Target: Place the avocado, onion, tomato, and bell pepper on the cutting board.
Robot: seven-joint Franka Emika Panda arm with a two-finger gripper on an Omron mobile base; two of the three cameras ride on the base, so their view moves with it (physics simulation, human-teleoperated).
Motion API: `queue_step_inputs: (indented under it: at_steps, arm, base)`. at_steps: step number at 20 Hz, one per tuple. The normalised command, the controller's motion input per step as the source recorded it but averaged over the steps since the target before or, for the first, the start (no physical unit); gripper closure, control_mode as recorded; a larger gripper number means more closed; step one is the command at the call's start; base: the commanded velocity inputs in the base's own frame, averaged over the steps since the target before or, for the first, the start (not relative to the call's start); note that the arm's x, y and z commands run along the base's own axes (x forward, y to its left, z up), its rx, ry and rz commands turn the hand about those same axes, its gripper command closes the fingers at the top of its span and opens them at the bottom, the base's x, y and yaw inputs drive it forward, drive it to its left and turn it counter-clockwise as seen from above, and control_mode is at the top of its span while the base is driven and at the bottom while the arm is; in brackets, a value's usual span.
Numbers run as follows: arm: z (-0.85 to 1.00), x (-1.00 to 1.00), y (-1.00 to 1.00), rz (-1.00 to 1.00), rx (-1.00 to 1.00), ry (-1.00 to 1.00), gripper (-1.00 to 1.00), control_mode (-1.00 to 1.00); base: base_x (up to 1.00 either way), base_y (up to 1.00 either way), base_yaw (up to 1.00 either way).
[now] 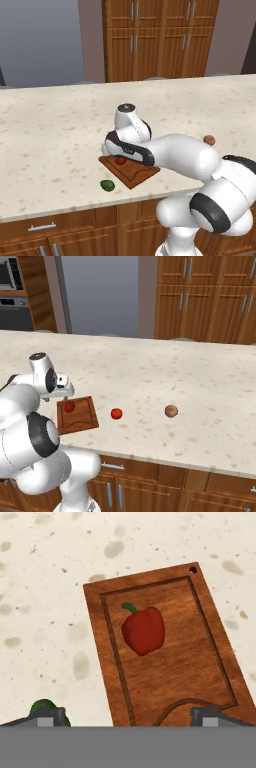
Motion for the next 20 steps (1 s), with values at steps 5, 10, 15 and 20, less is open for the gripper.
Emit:
queue_step_inputs:
  at_steps: [5, 10, 15, 20]
  arm:
    - [0.28, -0.71, 0.00, -0.12, 0.09, 0.00, -1.00, -1.00]
    - [0.10, -0.78, 0.00, -0.06, 0.06, -0.03, -1.00, -1.00]
    - [0.08, -0.68, 0.00, -0.03, 0.04, 0.00, -1.00, -1.00]
    - [0.07, -0.24, 0.00, 0.00, 0.02, 0.00, -1.00, -1.00]
  base:
    - [0.00, 0.00, 0.00]
    - [0.00, 0.00, 0.00]
    - [0.00, 0.00, 0.00]
    - [0.00, 0.00, 0.00]
